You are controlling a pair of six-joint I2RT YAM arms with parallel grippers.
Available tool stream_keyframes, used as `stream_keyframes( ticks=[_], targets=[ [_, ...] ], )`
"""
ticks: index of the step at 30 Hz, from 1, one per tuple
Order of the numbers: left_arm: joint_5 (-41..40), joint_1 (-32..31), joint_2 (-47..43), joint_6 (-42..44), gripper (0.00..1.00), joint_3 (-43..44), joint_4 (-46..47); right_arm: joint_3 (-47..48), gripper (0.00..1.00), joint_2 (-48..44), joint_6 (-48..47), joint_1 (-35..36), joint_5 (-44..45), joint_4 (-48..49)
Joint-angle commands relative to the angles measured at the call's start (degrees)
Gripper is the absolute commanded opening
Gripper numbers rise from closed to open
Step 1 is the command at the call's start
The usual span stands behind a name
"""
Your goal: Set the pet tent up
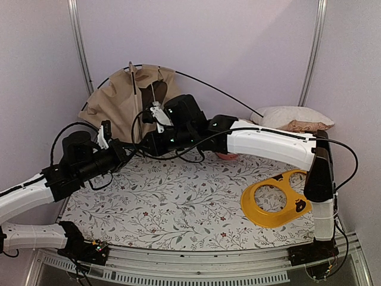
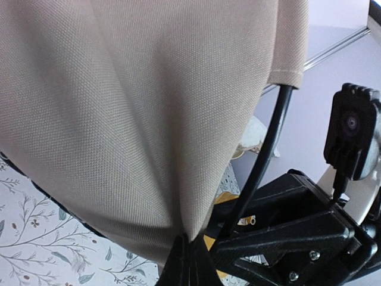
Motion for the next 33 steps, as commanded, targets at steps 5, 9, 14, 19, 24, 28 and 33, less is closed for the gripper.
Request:
stream_keyframes(
  ticks=[5, 9, 14, 19, 24, 28, 33],
  targets=[
    [0.5, 0.6, -1.8, 3.0, 0.00, 2.6, -1.0, 3.1, 0.00, 2.0, 1.9, -0.9, -1.5, -1.6],
    [-0.9, 0.6, -4.4, 5.1, 0.08, 1.9, -3.7, 4.1, 0.00, 1.8, 3.1, -1.9, -4.3, -1.1],
    [-2.6, 0.4, -11.1, 4.7, 0.31, -3.0, -6.1, 5.8, 0.00, 2.0, 5.4, -3.0, -9.5, -1.1],
    [0.4, 0.2, -15.8, -0.7, 0.27, -11.7, -0.9, 7.6, 0.00, 2.0, 6.9, -3.4, -11.6, -0.8],
    [0.5, 0.2, -16.1, -5.8, 0.36, -19.7, 13.3, 8.6, 0.00, 2.4, 8.3, -3.4, -13.6, -0.4],
    [-1.5, 0.2, -14.1, -8.0, 0.41, -21.9, 23.8, 8.6, 0.00, 2.4, 9.0, -3.4, -13.8, -0.3],
    [-3.5, 0.2, -10.4, -11.8, 0.46, -24.6, 36.3, 8.6, 0.00, 2.7, 10.0, -3.5, -15.1, 0.7]
  ],
)
